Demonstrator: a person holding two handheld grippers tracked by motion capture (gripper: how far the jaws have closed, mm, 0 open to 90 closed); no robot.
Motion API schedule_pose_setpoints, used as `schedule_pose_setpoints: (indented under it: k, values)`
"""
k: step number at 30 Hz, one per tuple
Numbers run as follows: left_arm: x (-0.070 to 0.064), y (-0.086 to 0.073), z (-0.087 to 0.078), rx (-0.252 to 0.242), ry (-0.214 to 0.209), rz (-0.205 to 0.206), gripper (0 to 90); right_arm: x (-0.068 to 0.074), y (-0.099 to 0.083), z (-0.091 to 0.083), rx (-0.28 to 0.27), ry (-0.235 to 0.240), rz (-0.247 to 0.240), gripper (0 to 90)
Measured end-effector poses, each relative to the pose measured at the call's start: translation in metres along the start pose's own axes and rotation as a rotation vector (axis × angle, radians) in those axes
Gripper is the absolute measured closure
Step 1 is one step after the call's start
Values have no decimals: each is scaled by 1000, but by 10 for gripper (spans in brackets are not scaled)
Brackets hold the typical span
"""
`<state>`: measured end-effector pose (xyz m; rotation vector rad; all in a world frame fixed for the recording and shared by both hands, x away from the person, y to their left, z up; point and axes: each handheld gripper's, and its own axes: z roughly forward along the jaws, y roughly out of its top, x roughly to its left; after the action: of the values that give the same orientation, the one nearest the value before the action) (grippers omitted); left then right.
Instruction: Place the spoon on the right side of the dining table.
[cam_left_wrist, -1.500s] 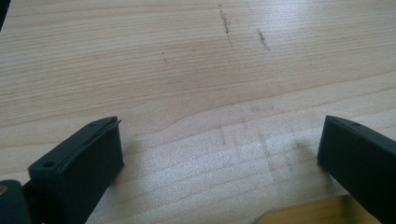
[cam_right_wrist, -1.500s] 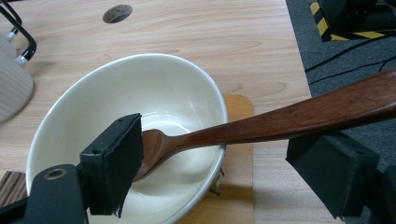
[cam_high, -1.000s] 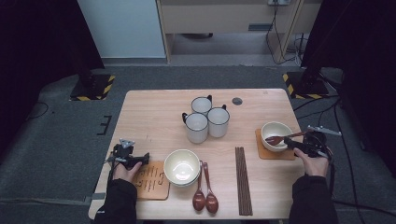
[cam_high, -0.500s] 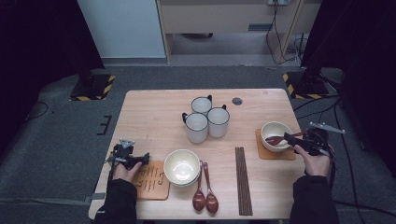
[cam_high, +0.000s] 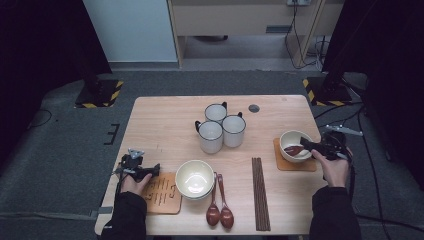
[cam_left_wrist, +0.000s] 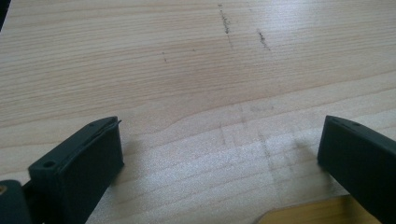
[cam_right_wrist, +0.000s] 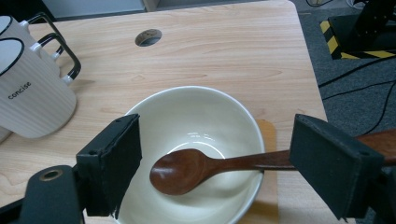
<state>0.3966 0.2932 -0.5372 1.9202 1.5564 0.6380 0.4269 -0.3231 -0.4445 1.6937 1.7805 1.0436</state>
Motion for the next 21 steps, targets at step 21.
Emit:
schedule_pose_setpoints:
  k: [21]
  values:
    - [0,0,0,0,-1,1,0,-5,1,21,54,-35,-13,182]
